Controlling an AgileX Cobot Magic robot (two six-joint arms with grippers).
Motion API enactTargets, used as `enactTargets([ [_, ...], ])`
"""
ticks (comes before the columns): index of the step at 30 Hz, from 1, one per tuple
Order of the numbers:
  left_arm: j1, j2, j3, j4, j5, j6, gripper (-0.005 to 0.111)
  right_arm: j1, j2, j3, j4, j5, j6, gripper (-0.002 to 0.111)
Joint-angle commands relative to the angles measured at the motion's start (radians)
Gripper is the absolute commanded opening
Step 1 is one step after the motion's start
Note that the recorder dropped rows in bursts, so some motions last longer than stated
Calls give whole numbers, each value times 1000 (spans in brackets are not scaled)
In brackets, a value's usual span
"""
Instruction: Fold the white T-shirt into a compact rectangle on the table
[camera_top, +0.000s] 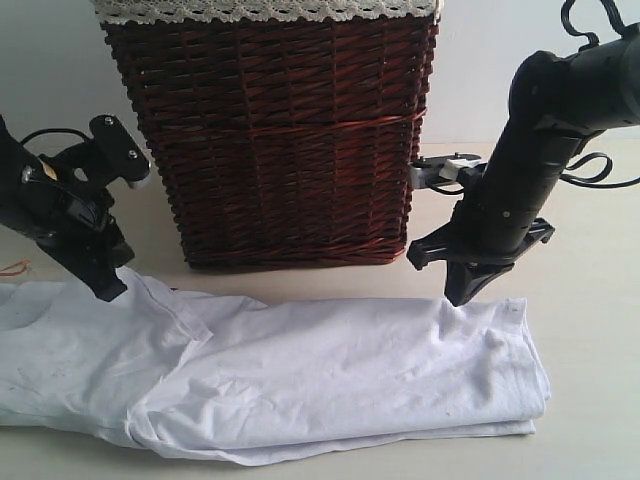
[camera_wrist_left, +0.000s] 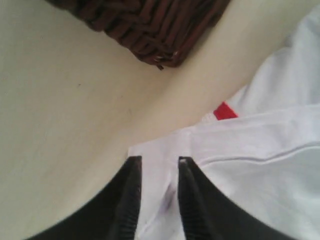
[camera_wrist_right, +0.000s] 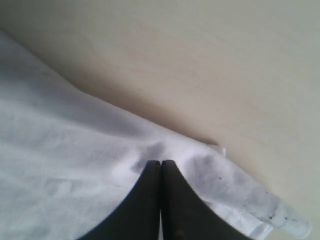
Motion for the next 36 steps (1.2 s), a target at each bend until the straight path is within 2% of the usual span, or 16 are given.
enactTargets([
  [1,1,-5,-7,-16,-48,-5,52,-3,-13,5,-3,-4,-8,0],
  [5,1,-44,-7,-16,-80,-149,52,-3,-13,5,-3,-4,-8,0],
  [7,1,-70,-7,-16,-17,-273,46,-3,-13,5,-3,-4,-8,0],
  [8,3,-72,-7,-16,55,-375,32,-3,-13,5,-3,-4,-8,0],
  [10,3,-51,17,-21,123,-423,6,-3,-13,5,-3,-4,-8,0],
  [11,3,-32,42,-31,125,-425,0,-3,-13,5,-3,-4,-8,0],
  [14,3,40,94,-44,137,-443,0,-3,-13,5,-1,-4,-8,0],
  [23,3,141,97,-71,172,-445,0,-3,-13,5,-1,-4,-8,0],
  [30,6,-34,97,-52,174,-450,0,-3,-18,5,-8,-2,-8,0],
  [33,53,-103,97,7,163,-582,0,-3,-43,5,-43,8,-5,0],
  [36,161,-109,99,63,177,-714,0,-3,-72,5,-118,-4,44,0],
])
